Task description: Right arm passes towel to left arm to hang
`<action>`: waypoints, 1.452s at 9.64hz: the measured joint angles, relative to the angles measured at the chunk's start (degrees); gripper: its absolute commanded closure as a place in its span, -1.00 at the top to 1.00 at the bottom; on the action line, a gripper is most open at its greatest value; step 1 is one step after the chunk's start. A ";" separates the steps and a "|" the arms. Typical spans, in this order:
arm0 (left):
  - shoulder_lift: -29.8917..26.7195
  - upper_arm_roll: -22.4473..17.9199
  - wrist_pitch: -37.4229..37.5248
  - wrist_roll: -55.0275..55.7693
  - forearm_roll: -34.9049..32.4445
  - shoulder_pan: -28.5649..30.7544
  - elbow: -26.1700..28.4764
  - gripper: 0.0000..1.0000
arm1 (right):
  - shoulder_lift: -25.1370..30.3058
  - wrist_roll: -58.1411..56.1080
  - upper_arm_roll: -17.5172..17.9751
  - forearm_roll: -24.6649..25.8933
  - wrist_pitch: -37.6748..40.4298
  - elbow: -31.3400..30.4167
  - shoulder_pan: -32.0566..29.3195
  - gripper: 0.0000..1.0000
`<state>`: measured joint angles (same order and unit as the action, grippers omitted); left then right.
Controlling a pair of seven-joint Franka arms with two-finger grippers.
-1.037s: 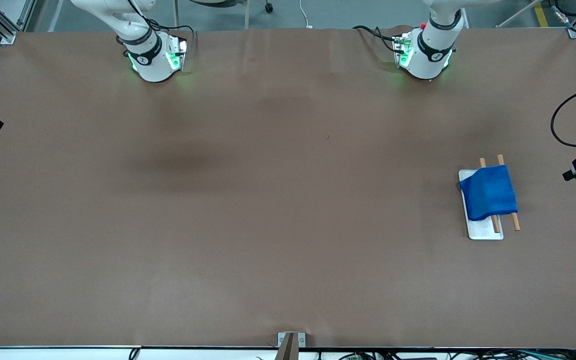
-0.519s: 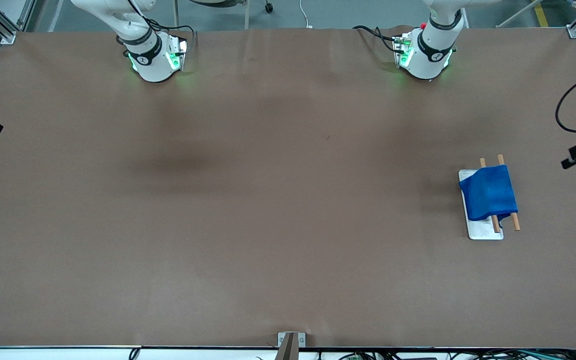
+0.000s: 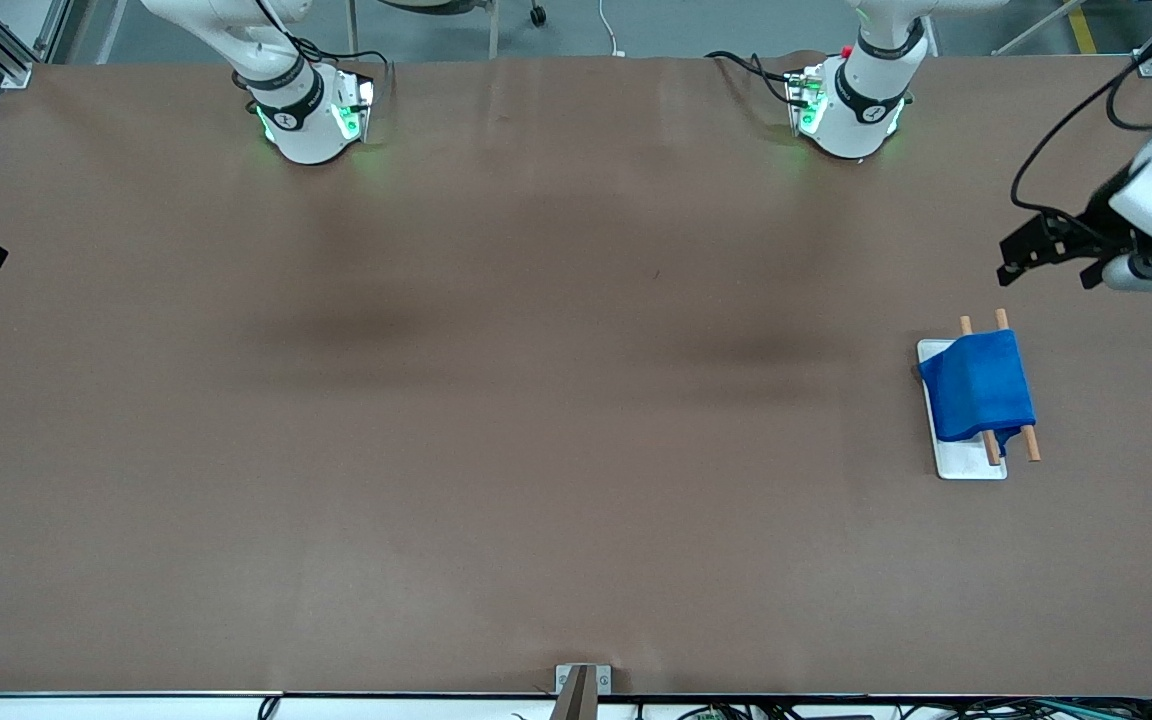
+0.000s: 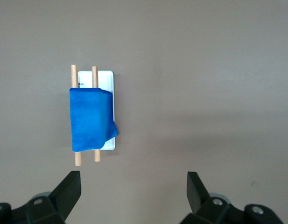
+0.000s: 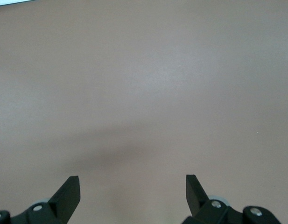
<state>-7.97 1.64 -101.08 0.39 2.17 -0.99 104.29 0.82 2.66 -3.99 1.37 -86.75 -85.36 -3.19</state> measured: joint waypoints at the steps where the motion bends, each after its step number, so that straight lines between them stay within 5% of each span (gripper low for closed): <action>1: -0.03 0.49 3.02 0.04 0.00 -0.01 -3.30 1.00 | 0.00 0.00 -0.02 0.00 0.02 0.00 -0.01 1.00; 5: 2.98 0.50 13.62 0.04 -0.01 0.01 -17.31 1.00 | 0.00 0.00 -0.02 0.00 0.04 0.00 0.00 1.00; 14: 5.25 0.45 16.76 -0.03 -0.06 0.21 -18.10 1.00 | 0.00 0.00 -0.03 0.00 0.06 -0.31 -0.01 1.00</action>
<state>-2.72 2.09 -84.32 0.36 2.11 -0.78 86.19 0.81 2.66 -4.02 1.37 -86.69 -85.68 -3.20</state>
